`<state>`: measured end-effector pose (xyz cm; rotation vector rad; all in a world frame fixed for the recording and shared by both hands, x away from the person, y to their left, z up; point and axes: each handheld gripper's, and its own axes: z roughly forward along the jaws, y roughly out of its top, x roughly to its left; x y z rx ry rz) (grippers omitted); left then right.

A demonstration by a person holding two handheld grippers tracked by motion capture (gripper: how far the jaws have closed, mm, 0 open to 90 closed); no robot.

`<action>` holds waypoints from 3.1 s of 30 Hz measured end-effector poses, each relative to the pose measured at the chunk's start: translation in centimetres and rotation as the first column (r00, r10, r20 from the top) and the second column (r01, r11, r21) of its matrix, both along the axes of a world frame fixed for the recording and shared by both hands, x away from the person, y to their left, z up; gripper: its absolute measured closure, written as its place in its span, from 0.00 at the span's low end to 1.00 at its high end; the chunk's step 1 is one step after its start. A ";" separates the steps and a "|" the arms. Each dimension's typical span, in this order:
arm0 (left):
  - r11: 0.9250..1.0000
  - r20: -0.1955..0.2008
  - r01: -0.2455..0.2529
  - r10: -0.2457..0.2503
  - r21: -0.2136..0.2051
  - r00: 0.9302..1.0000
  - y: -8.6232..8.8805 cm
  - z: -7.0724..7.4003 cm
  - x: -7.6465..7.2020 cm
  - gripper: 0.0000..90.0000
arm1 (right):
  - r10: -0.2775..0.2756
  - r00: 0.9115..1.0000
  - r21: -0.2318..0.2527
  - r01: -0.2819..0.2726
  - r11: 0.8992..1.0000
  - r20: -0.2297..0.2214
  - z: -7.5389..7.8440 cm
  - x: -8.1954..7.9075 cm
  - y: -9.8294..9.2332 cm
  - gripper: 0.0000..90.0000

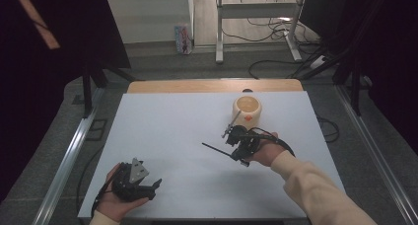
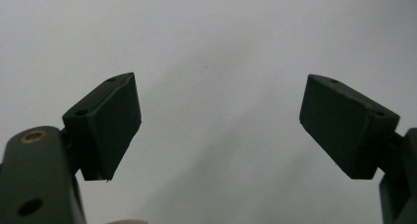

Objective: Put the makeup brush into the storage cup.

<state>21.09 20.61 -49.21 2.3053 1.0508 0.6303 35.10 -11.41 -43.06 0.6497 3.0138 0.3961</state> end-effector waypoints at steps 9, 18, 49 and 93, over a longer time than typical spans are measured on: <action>0.996 0.035 0.085 -0.087 0.035 0.996 -2.5 1.6 1.8 0.22 | 0.020 1.000 -0.007 -0.020 1.000 -0.005 0.4 -0.1 0.1 0.95; 0.988 0.047 0.145 -0.148 0.062 0.988 -4.8 1.9 2.8 0.25 | 0.035 0.999 -0.007 -0.035 0.999 -0.015 0.6 -0.2 0.0 0.95; 0.949 0.113 0.248 -0.273 0.193 0.955 -9.8 1.6 4.9 0.33 | 0.117 0.991 -0.015 -0.118 0.993 -0.061 0.5 -0.4 1.6 0.95; 0.871 0.112 0.365 -0.419 0.328 0.901 -13.8 -0.1 6.3 0.82 | 0.174 0.978 -0.006 -0.175 0.984 -0.119 0.6 -0.2 2.7 0.95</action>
